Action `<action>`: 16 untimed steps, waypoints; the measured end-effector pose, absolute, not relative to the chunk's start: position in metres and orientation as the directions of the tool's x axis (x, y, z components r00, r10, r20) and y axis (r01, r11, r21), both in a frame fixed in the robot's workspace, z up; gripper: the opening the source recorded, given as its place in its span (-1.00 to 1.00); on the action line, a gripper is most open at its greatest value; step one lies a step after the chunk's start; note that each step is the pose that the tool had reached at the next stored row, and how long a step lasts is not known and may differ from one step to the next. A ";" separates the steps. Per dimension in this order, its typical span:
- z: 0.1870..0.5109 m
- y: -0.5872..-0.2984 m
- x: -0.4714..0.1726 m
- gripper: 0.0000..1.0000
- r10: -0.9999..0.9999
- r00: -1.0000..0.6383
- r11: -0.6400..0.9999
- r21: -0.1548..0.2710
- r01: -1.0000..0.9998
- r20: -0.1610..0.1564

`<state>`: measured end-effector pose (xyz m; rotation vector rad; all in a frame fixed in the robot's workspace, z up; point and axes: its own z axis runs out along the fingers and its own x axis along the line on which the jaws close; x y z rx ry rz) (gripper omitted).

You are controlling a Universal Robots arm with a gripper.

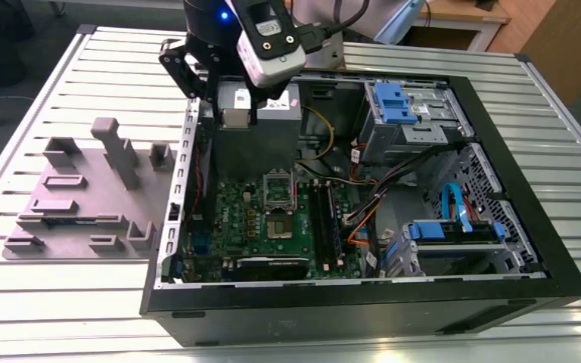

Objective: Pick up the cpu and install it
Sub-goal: 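Pick up the cpu and move it towards the insertion slot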

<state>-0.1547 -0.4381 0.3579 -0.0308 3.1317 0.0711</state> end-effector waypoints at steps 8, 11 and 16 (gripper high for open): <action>0.347 -0.438 -0.154 -0.06 -0.020 -1.000 0.999 0.045 -0.020 -0.009; 0.344 -0.439 -0.150 -0.06 -0.020 -1.000 0.999 0.045 -0.020 -0.009; 0.340 -0.441 -0.139 -0.06 -0.019 -1.000 0.999 0.045 -0.020 -0.006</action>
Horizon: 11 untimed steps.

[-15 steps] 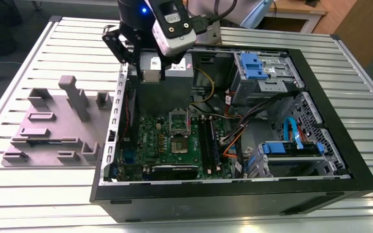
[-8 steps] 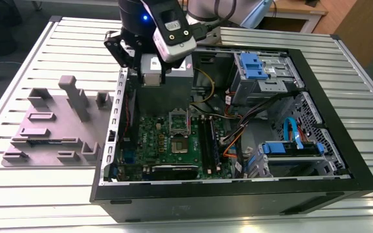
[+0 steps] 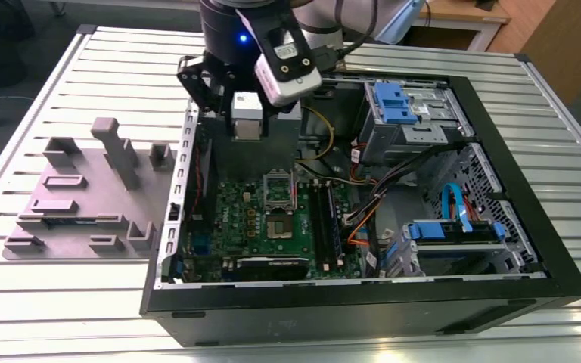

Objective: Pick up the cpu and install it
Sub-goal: 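Pick up the cpu and move it towards the insertion slot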

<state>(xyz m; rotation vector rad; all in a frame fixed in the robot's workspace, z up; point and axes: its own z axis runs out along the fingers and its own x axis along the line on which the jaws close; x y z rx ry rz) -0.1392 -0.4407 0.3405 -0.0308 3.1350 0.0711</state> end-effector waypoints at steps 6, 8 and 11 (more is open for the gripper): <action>0.334 -0.446 -0.126 -0.06 -0.020 -1.000 0.999 0.045 -0.020 -0.002; 0.332 -0.448 -0.123 -0.06 -0.020 -1.000 0.999 0.045 -0.020 -0.001; 0.328 -0.451 -0.117 -0.06 -0.019 -1.000 0.999 0.045 -0.019 0.001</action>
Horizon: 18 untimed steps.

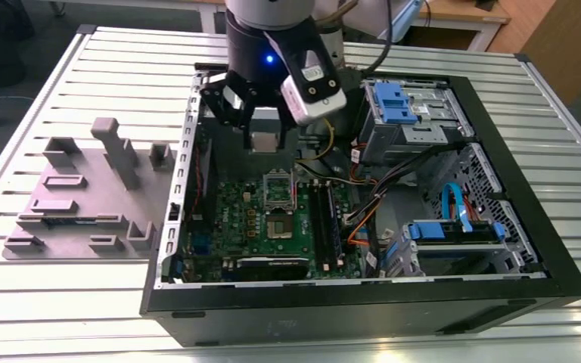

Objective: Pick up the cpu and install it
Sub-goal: 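Pick up the cpu and move it towards the insertion slot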

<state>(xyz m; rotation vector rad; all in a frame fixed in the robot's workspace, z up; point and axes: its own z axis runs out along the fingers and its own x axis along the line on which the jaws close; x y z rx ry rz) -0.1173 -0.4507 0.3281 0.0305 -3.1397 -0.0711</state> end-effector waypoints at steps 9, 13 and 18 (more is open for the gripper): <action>0.313 -0.459 -0.106 -0.06 -0.019 -1.000 0.999 0.045 -0.019 0.005; 0.307 -0.463 -0.101 -0.06 -0.020 -1.000 0.999 0.045 -0.019 0.006; 0.301 -0.466 -0.095 -0.06 -0.019 -1.000 0.999 0.045 -0.019 0.008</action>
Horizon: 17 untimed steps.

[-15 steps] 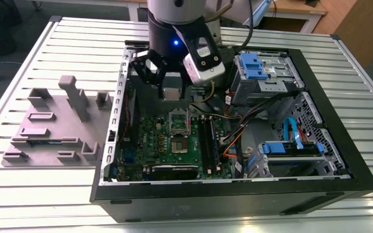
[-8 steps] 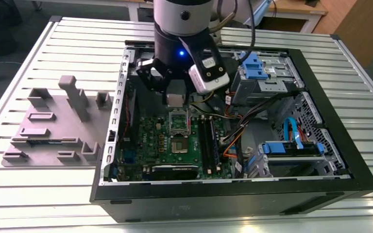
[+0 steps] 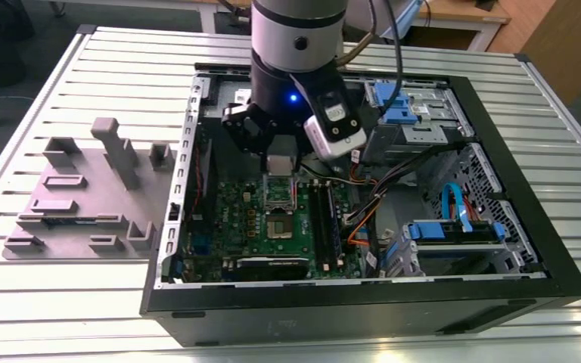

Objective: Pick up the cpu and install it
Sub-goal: 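Pick up the cpu and move it towards the insertion slot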

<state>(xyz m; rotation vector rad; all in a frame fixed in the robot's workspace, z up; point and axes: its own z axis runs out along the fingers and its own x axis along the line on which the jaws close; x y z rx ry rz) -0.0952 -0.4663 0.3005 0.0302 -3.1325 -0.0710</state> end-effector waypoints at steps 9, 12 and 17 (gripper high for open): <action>0.298 -0.467 -0.094 -0.06 -0.020 -1.000 0.999 0.046 -0.019 0.008; 0.295 -0.468 -0.094 -0.06 -0.020 -1.000 0.999 0.046 -0.019 0.008; 0.289 -0.469 -0.094 -0.06 -0.020 -1.000 0.999 0.046 -0.019 0.008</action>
